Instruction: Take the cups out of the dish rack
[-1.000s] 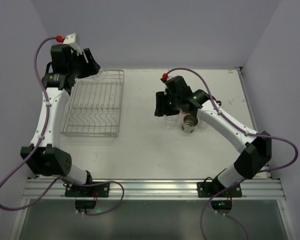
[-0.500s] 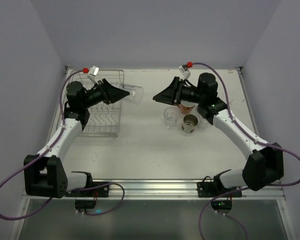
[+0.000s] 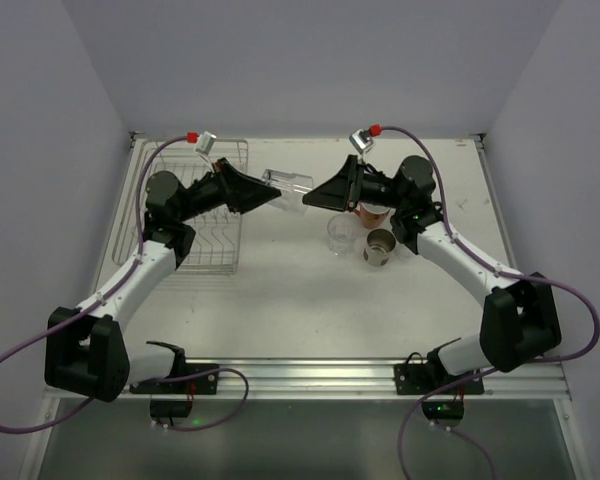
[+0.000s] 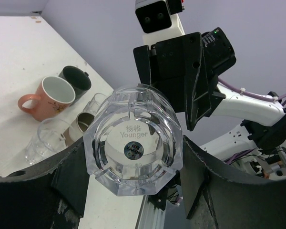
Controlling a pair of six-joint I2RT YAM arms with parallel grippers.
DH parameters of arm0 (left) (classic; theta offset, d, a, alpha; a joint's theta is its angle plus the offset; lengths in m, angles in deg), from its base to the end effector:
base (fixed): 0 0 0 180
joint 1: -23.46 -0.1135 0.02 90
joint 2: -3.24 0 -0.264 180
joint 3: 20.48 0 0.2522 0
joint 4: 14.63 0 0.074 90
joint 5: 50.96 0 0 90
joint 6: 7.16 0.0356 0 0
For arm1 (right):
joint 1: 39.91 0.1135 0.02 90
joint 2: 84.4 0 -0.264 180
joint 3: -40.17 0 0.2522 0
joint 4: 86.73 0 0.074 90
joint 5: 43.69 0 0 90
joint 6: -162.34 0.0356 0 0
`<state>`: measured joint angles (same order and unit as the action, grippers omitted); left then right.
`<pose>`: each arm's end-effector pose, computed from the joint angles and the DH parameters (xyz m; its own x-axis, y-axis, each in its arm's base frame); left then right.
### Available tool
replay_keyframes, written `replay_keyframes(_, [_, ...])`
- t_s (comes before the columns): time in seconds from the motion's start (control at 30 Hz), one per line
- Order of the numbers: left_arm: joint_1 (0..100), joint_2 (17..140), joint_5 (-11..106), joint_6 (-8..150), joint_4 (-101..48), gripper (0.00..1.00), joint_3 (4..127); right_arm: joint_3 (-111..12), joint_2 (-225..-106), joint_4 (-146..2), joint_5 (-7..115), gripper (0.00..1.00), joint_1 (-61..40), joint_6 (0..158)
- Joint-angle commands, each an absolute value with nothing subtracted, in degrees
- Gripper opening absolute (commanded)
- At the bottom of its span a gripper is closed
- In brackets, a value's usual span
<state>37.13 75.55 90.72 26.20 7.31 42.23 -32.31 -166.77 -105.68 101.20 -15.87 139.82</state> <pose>0.2677 -0.0939 0.3435 -0.6302 -0.3797 -0.6772 0.6635 0.1895 -0.7237 0.2865 0.1597 0.3467 -0.8429 0.2058 -0.4972 -0.5052 0.0159 0.8629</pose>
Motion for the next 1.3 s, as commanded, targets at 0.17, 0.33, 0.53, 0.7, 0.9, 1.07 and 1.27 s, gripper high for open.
replay_keyframes(0.17, [38.57, 76.45, 91.25, 21.76, 17.13, 0.00, 40.74, -31.86, -170.35, -127.89, 104.93, 0.43, -15.82, 152.40])
replay_keyframes(0.33, [40.68, 78.21, 91.25, 19.65, 20.47, 0.00, 39.95, -32.56, -172.55, -133.09, 105.20, 0.11, -15.82, 157.07])
replay_keyframes(0.53, [41.12, 78.65, 93.27, 20.18, 19.16, 0.51, 39.95, -30.81, -170.62, -129.94, 104.93, 0.00, -15.91, 154.44])
replay_keyframes(0.7, [40.95, 75.41, 91.44, 25.88, 11.44, 1.00, 39.51, -30.98, -167.37, -115.30, 103.53, 0.00, -15.91, 144.25])
replay_keyframes(0.9, [37.00, 70.84, 84.50, 38.00, -8.67, 1.00, 43.46, -35.62, -161.92, -87.08, 96.79, 0.00, -16.26, 126.51])
replay_keyframes(1.07, [32.69, 66.79, 66.59, 46.35, -30.27, 1.00, 46.01, -44.06, -160.51, -59.30, 80.79, 0.00, -16.09, 108.07])
replay_keyframes(1.27, [32.69, 66.34, 57.94, 47.51, -34.37, 1.00, 44.79, -57.15, -165.51, -35.04, 57.23, 0.00, -13.28, 97.57])
